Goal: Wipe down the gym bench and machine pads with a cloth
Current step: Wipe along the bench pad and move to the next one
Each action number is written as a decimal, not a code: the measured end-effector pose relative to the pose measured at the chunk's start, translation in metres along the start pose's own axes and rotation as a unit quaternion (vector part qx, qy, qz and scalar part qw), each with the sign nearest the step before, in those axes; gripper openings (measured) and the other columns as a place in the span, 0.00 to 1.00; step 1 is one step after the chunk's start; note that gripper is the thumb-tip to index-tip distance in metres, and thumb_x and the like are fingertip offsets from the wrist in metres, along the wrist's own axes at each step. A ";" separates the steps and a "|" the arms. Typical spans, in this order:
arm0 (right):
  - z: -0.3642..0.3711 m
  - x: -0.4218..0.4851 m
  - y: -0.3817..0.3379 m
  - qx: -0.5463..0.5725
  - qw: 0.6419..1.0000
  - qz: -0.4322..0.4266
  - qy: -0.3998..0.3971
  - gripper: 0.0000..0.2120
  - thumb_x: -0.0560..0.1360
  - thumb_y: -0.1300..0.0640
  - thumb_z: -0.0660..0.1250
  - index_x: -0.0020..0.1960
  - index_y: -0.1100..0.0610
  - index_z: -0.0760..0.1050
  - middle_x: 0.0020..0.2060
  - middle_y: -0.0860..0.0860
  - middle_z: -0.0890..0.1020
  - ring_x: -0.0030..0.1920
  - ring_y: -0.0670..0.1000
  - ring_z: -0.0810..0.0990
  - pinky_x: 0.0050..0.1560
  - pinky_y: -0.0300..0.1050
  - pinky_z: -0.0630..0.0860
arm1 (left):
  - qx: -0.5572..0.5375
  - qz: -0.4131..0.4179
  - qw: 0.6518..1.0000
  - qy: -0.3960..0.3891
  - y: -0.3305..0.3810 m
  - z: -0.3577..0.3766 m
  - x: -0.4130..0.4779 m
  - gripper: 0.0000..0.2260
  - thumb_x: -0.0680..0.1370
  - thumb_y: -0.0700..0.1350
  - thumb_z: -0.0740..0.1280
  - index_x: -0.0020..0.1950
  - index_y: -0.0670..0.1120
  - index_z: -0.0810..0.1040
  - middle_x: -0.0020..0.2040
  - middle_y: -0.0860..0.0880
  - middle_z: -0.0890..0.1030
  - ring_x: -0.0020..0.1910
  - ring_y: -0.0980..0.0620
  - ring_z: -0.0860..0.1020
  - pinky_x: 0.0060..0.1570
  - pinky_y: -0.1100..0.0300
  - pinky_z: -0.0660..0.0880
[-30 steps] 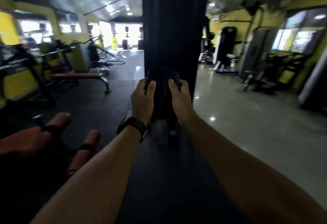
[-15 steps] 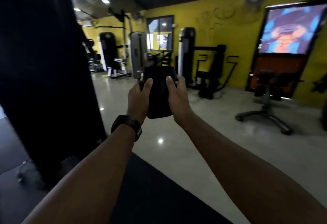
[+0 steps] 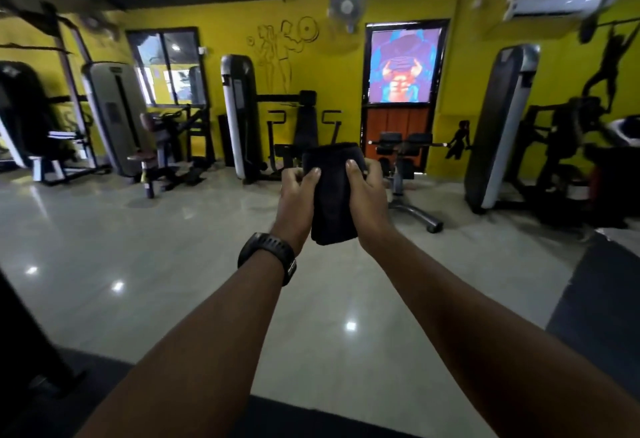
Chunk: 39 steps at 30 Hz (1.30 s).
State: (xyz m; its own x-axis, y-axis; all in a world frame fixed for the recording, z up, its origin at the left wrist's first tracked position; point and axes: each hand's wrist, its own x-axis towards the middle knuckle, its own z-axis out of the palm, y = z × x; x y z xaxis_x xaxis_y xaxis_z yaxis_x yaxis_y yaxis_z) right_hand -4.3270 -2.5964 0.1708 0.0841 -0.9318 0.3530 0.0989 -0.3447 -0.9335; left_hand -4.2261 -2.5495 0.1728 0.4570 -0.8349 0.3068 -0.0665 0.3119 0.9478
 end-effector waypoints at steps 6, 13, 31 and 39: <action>0.031 0.107 0.039 0.010 1.000 0.003 0.022 0.12 0.84 0.45 0.60 0.61 0.51 0.70 0.53 0.51 0.81 0.53 0.51 0.82 0.56 0.59 0.82 | -0.056 -0.051 0.995 -0.071 -0.037 0.010 0.114 0.18 0.83 0.52 0.65 0.69 0.47 0.65 0.60 0.47 0.79 0.55 0.53 0.81 0.45 0.59 0.79; 0.094 0.229 0.079 0.020 1.000 0.016 0.009 0.10 0.84 0.46 0.60 0.60 0.51 0.70 0.54 0.52 0.81 0.53 0.52 0.83 0.53 0.54 0.83 | -0.083 -0.061 0.993 -0.055 -0.072 0.000 0.256 0.17 0.83 0.52 0.65 0.68 0.50 0.64 0.61 0.48 0.78 0.57 0.50 0.81 0.46 0.55 0.78; 0.435 0.587 0.238 0.074 0.991 0.035 -0.110 0.14 0.85 0.48 0.60 0.65 0.55 0.69 0.53 0.50 0.80 0.52 0.48 0.82 0.44 0.40 0.79 | -0.011 0.005 0.996 0.090 -0.215 -0.180 0.710 0.05 0.84 0.54 0.61 0.56 0.54 0.71 0.59 0.45 0.79 0.59 0.45 0.80 0.61 0.42 0.78; 0.586 0.756 0.334 0.110 0.978 0.040 -0.175 0.15 0.84 0.47 0.62 0.65 0.54 0.69 0.56 0.53 0.80 0.52 0.49 0.83 0.38 0.38 0.79 | 0.040 0.043 0.983 0.176 -0.292 -0.259 0.913 0.09 0.81 0.57 0.63 0.57 0.54 0.72 0.58 0.47 0.80 0.57 0.47 0.80 0.55 0.46 0.80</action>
State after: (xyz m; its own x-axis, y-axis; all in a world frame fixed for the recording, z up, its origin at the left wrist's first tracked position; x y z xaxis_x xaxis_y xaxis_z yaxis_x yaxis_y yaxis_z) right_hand -3.6493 -3.3496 0.1634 0.4309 -0.8458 0.3147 0.2855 -0.2031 -0.9366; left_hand -3.5595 -3.2857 0.1538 0.7245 -0.5940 0.3497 -0.1815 0.3250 0.9281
